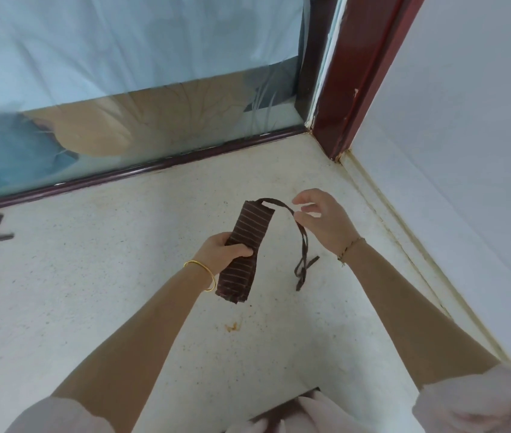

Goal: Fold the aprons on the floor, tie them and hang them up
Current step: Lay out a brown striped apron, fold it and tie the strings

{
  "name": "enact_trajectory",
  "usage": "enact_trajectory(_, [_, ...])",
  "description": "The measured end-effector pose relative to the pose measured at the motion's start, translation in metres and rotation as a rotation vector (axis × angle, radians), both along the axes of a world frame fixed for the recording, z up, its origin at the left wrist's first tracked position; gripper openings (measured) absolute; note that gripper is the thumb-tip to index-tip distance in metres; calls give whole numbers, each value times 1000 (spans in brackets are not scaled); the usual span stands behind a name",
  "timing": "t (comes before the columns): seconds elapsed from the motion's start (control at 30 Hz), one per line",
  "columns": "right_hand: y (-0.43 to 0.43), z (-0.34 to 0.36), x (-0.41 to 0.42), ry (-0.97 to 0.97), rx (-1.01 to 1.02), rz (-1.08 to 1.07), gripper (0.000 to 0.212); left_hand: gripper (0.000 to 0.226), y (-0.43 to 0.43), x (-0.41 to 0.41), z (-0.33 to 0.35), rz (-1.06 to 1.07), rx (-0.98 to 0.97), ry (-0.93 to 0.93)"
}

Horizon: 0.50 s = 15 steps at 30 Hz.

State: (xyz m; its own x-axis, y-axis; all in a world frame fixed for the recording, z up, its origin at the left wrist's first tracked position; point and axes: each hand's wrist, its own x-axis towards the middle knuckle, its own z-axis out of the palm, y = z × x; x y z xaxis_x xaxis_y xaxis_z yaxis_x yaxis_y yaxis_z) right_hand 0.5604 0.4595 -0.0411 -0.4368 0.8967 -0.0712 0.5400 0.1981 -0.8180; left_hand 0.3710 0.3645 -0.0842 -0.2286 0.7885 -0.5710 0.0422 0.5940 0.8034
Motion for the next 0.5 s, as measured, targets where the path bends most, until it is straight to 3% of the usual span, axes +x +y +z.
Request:
enact_trajectory(0.1, [-3,-4,-10,-130,130,98,31,20,-6,7,4,47,16,-61])
enact_trajectory(0.2, [-1,-10,-18,-217,147,60,32,14,-9,12,6,65,52,-76])
enact_trajectory(0.4, [-2,-3,-29,74,-47,-65,13,13,-12,11,14,102,52,-184])
enact_trajectory(0.5, [-1,1,-28,248,-229,-148,13,15,-11,10,20,137,39,-383])
